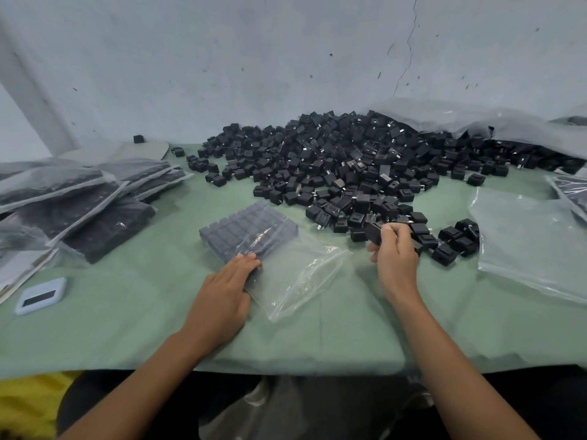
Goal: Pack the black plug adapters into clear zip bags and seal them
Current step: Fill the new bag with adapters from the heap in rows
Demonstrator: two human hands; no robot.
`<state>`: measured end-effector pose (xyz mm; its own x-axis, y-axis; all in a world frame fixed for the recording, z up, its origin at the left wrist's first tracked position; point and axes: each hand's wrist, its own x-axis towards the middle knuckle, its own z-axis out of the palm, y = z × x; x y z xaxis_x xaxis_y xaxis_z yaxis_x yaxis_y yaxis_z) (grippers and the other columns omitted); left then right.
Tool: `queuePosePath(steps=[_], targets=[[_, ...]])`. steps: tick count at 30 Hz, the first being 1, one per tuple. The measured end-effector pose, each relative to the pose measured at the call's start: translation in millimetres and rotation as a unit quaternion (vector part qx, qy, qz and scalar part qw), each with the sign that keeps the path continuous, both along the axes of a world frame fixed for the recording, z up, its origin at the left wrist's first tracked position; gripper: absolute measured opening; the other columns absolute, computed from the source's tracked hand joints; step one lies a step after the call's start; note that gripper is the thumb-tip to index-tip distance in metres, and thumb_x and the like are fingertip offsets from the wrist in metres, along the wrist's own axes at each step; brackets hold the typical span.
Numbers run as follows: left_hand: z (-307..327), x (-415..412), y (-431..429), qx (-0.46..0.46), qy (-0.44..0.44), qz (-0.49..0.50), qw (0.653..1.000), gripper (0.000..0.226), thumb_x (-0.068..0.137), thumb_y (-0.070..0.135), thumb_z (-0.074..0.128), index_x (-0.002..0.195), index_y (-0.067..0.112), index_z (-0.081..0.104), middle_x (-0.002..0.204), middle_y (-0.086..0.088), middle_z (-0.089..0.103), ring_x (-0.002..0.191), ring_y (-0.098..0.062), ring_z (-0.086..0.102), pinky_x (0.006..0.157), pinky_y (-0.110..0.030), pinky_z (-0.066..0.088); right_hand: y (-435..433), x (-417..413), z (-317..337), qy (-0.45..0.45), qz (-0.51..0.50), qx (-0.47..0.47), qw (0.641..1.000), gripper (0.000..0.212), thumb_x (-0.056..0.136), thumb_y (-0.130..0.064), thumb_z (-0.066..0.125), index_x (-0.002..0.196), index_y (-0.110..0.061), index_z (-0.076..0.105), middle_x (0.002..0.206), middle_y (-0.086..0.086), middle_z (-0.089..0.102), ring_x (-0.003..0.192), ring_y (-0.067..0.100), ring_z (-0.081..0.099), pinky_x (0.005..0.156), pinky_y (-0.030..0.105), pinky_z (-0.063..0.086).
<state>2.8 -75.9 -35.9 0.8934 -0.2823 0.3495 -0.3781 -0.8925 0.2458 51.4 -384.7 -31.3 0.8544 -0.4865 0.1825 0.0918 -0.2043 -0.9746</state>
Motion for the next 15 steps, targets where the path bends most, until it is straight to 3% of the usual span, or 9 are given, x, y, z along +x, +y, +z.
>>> queuePosePath(steps=[6,11,15], targets=[[1.4,0.2,0.0,0.000,0.005,0.003,1.000,0.062,0.085,0.001,0.055,0.143,0.023,0.047,0.155,0.010,0.039,0.146,-0.010,0.031,0.100,-0.032,0.037,4.6,-14.5,8.8,-0.014,0.050,-0.002,0.999,0.021,0.094,-0.036,0.045,0.083,-0.026,0.059,0.070,0.000,0.066,0.057,0.006,0.058,0.055,0.023,0.046],[0.7,-0.2,-0.2,-0.003,0.002,0.002,1.000,0.063,0.085,0.001,0.055,0.143,0.023,0.047,0.155,0.011,0.039,0.147,-0.009,0.029,0.100,-0.032,0.036,15.8,-49.6,1.7,0.007,0.201,-0.165,0.966,0.016,0.093,-0.035,0.053,0.083,-0.027,0.064,0.071,0.000,0.065,0.065,0.017,0.064,0.061,0.036,0.053],[1.1,-1.0,-0.3,-0.004,0.002,0.002,1.000,0.063,0.085,0.002,0.055,0.143,0.023,0.047,0.154,0.010,0.040,0.146,-0.009,0.030,0.100,-0.032,0.037,40.0,-63.3,0.6,-0.005,0.260,-0.288,0.922,0.025,0.088,-0.049,0.048,0.095,-0.033,0.066,0.079,-0.016,0.068,0.073,0.005,0.061,0.072,0.030,0.051]])
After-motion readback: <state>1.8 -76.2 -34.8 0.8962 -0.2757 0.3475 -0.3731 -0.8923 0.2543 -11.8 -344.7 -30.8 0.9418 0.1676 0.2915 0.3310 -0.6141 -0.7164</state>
